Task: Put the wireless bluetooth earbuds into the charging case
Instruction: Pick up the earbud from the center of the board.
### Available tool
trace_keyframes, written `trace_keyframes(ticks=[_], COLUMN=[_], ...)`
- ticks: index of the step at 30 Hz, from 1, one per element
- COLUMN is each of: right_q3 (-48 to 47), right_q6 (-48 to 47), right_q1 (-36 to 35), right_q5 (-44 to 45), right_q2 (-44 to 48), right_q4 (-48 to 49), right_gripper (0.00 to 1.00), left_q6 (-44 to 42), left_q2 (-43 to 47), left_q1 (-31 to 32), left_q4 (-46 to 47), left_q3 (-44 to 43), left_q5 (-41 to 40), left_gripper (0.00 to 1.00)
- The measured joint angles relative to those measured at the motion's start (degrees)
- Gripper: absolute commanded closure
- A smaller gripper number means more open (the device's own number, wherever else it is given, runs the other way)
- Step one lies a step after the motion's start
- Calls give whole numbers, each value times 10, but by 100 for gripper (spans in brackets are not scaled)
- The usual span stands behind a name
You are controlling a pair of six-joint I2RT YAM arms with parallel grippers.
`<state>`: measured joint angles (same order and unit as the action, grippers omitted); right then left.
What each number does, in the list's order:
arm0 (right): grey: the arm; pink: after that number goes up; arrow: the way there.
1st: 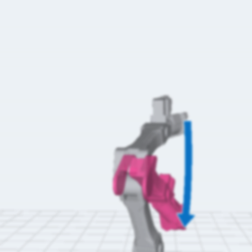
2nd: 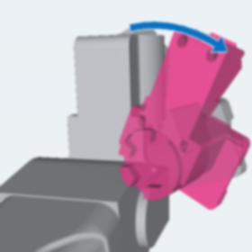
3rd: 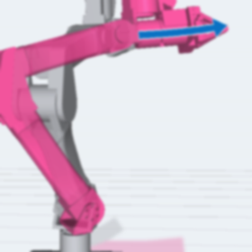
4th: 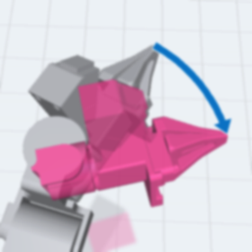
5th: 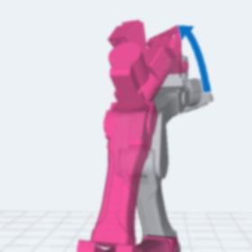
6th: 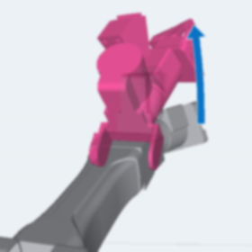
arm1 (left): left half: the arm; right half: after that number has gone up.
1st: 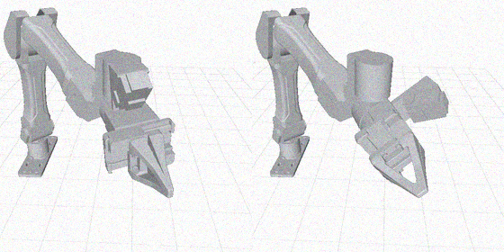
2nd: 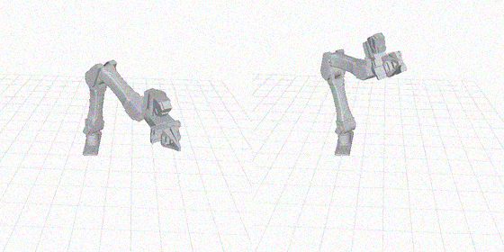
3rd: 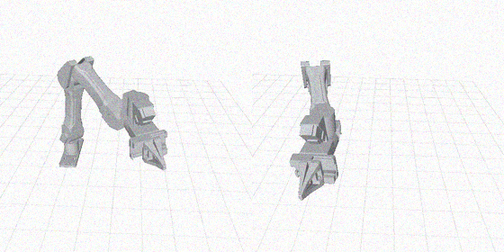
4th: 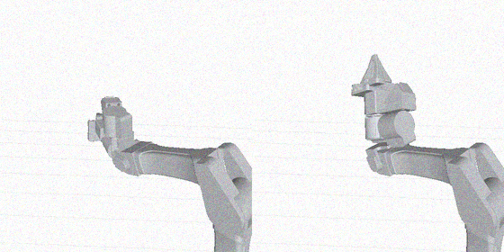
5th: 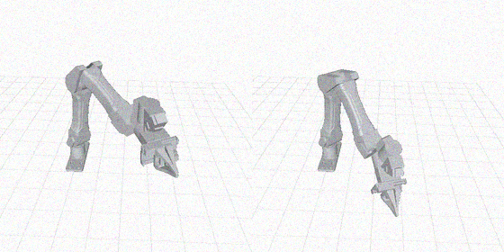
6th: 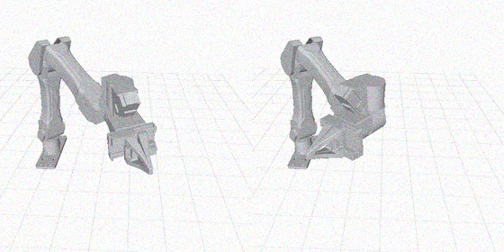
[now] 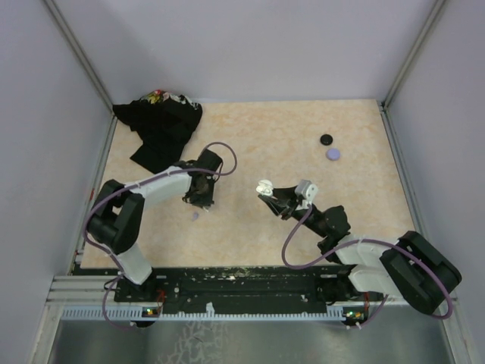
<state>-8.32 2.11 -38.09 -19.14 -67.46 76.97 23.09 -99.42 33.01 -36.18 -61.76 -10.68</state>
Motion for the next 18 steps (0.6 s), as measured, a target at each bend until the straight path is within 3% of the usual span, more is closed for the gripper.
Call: trace_keyframes(ticks=[8, 18], right_q3=[-14, -44], right_q6=[-4, -36], right_q1=[0, -12], right_q5=[0, 24], right_q2=[0, 2], right_q4=[-20, -57], right_gripper=[100, 100], left_q6=[-46, -127], left_q2=[100, 248], left_q1=[10, 85], left_q4=[44, 142], left_q3=[4, 6], left_q5=[-6, -27], left_gripper=[86, 86])
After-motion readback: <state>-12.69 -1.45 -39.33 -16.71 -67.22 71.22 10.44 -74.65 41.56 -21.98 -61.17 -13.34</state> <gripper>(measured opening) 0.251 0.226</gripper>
